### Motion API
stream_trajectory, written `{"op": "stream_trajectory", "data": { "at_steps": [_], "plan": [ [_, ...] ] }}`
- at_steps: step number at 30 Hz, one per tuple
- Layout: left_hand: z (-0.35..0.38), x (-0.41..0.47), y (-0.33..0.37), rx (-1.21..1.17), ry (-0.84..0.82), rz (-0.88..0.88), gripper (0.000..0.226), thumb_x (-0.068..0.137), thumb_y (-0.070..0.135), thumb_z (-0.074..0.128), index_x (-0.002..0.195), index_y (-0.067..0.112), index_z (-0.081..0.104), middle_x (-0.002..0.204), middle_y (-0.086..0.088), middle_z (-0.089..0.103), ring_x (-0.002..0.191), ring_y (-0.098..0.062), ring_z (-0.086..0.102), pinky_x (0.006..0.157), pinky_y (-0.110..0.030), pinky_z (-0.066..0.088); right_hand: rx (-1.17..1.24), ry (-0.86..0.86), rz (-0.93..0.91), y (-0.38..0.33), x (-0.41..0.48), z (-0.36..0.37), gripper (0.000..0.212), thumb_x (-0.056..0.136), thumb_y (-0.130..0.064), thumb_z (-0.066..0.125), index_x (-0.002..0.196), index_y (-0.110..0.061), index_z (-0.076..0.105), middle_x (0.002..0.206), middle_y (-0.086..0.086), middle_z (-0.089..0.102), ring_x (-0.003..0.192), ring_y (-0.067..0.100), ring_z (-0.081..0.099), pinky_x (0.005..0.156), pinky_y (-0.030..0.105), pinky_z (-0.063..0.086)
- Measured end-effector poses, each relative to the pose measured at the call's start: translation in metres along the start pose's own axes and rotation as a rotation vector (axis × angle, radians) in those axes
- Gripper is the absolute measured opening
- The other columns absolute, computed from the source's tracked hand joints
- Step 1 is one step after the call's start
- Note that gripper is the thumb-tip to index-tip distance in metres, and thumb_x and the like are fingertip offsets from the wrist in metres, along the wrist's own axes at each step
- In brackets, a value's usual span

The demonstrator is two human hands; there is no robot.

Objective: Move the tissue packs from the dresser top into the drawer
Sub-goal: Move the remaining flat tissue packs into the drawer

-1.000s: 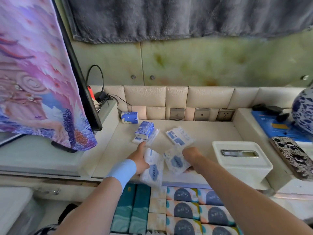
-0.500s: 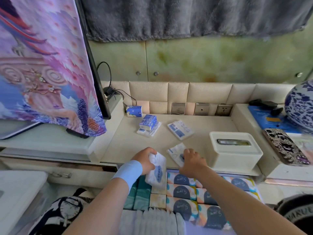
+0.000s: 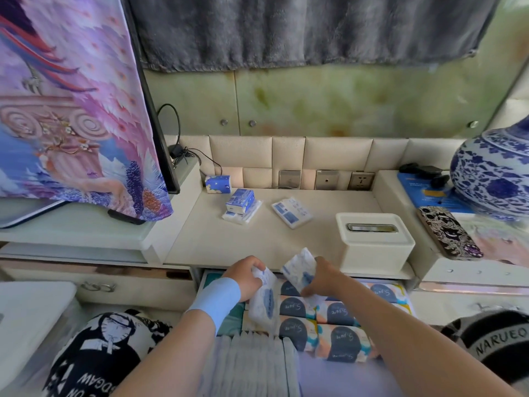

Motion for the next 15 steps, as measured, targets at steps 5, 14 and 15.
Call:
{"op": "stream_trajectory", "data": {
  "at_steps": [5,14,15],
  "plan": [
    [0.009,-0.007,0.006,0.027,-0.072,0.004,0.026,0.090,0.017,0.054,0.109,0.032,0.058,0.110,-0.006,0.056,0.080,-0.018,0.055,0.065,-0.026,0.050,-0.404,0.078,-0.174,-0.003,-0.032,-0.017,0.024,0.090,-0.025,0.061,0.113,-0.031,0.066,0.116,0.001,0.062,0.108,0.022,0.056,0.092,0.035,0.047],
    [0.086,-0.048,0.022,-0.143,-0.457,-0.098,0.029,0.089,0.005,0.060,0.117,0.014,0.060,0.093,-0.011,0.063,0.067,-0.022,0.069,0.062,-0.034,0.061,-0.650,0.059,-0.655,0.012,-0.123,-0.012,0.041,0.085,-0.007,0.060,0.112,-0.036,0.073,0.141,-0.005,0.049,0.124,0.022,0.040,0.096,0.031,0.038],
    [0.095,-0.052,0.022,-0.108,-0.484,-0.111,0.030,0.089,0.004,0.061,0.118,0.013,0.060,0.092,-0.012,0.064,0.066,-0.022,0.070,0.061,-0.034,0.061,-0.658,0.008,-0.699,0.016,-0.130,-0.001,0.041,0.083,-0.005,0.059,0.110,-0.032,0.074,0.135,-0.004,0.055,0.121,0.022,0.044,0.094,0.030,0.041]
  ]
}}
Point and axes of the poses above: each hand's wrist, its own x-axis towards the middle knuckle, its own z-axis out of the palm, y = z × x, the point moved 7 cm from there along x, towards the middle knuckle
